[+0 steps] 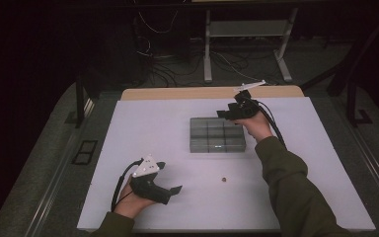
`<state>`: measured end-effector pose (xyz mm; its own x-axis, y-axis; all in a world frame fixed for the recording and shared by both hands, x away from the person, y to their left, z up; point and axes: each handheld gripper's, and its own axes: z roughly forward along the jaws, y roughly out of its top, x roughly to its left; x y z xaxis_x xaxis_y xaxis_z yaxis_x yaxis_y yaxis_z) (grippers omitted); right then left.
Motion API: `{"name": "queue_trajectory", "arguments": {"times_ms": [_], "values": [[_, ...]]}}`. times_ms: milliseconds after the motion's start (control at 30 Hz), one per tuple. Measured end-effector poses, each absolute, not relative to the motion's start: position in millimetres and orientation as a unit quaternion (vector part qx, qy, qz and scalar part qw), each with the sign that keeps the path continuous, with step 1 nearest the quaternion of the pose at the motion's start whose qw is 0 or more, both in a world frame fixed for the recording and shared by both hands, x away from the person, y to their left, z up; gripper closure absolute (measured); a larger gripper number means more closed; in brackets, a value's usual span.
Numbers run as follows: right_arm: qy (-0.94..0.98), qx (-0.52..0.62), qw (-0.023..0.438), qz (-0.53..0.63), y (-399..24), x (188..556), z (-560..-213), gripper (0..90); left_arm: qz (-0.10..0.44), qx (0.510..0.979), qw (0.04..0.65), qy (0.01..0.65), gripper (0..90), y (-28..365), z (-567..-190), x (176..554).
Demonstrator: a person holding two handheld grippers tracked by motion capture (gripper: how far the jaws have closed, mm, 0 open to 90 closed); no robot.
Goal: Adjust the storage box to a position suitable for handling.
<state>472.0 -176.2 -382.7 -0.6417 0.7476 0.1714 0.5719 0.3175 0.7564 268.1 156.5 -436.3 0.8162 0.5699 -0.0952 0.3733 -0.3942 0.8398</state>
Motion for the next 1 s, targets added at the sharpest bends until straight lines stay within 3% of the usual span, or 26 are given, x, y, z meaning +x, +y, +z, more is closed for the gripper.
{"name": "queue_trajectory", "arguments": {"times_ms": [267, 533, 567, 733, 1000], "values": [[0.812, 0.415, 0.097, 0.399, -160.2, 485.6, -387.9, 48.8, 0.102, 0.828, 0.472, 0.284, 0.0, 156.3, -436.4, 268.0], [0.818, 0.42, 0.096, 0.38, -152.3, 496.1, -394.0, 74.9, 0.102, 0.828, 0.472, 0.285, 0.0, 156.2, -436.4, 268.1], [0.82, 0.42, 0.096, 0.376, -150.5, 498.3, -393.9, 81.5, 0.103, 0.828, 0.472, 0.286, 0.0, 156.3, -436.4, 268.1], [0.827, 0.42, 0.088, 0.362, -143.7, 502.7, -396.9, 89.1, 0.101, 0.826, 0.474, 0.289, 0.0, 156.4, -436.5, 267.9], [0.835, 0.424, 0.083, 0.341, -139.0, 506.4, -404.4, 89.2, 0.099, 0.826, 0.475, 0.288, 0.0, 156.6, -436.4, 268.0]]}}
